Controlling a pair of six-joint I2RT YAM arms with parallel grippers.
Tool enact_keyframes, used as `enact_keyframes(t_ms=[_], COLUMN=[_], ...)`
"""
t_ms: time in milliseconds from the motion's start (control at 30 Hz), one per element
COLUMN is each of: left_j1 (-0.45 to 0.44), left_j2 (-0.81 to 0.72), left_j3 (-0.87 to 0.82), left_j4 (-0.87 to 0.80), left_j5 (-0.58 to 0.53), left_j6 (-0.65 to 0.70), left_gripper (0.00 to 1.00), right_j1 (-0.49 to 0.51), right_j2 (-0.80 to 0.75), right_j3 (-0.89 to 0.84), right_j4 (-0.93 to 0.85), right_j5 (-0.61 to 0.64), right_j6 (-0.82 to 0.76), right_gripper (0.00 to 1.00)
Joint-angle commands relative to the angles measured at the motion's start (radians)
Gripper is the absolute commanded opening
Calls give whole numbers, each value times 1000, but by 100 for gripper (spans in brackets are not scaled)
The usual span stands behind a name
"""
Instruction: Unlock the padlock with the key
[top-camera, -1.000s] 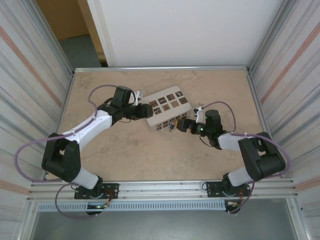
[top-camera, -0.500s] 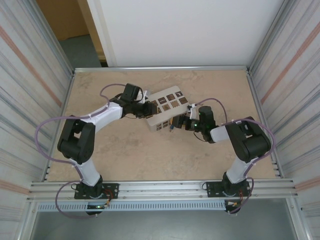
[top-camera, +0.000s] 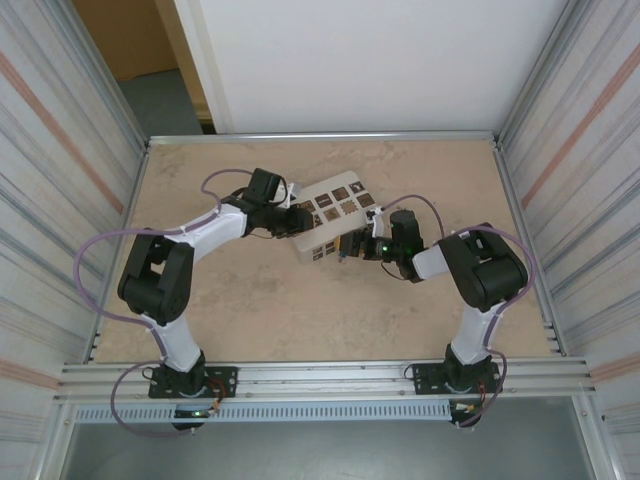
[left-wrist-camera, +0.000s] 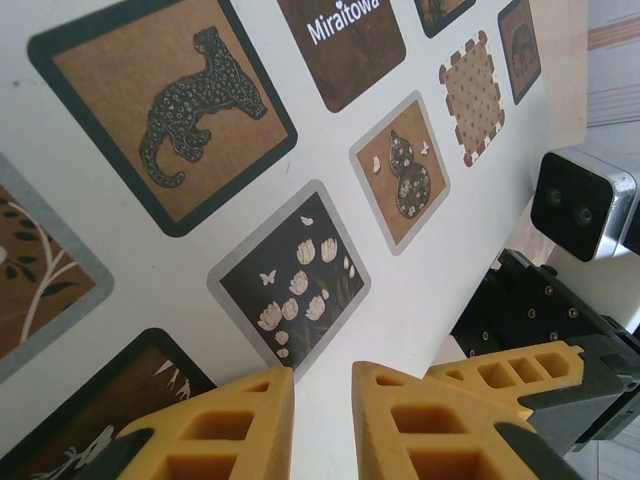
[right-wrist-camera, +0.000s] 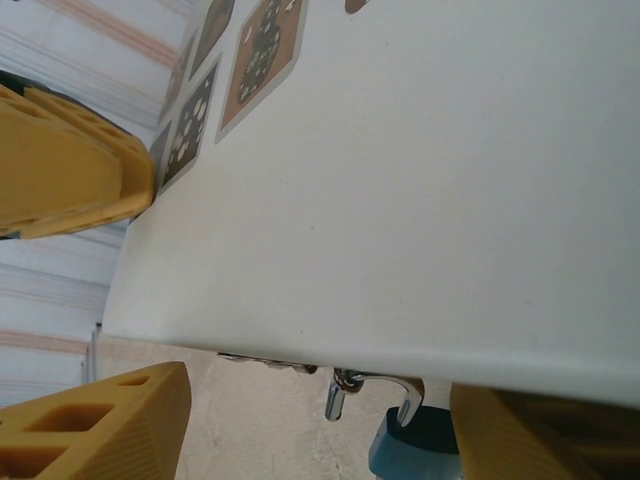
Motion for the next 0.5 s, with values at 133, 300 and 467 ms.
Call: enact_keyframes(t_ms=[133, 300, 467], left_j1=[-4, -4, -5], left_j2=[36, 35, 31], left_j3=[7, 3, 0], left_j4=[-39, -39, -42], left_j5=[-35, -34, -38], left_j6=[29, 26, 25], left_gripper=[22, 22, 22], right_j1=[10, 10, 9], right_j2=[30, 26, 14], right_j3=[32, 27, 9], right_j4=[54, 54, 51], right_j5=[-67, -91, -102], right_j6=[-3, -8, -18], right_gripper=[61, 54, 50])
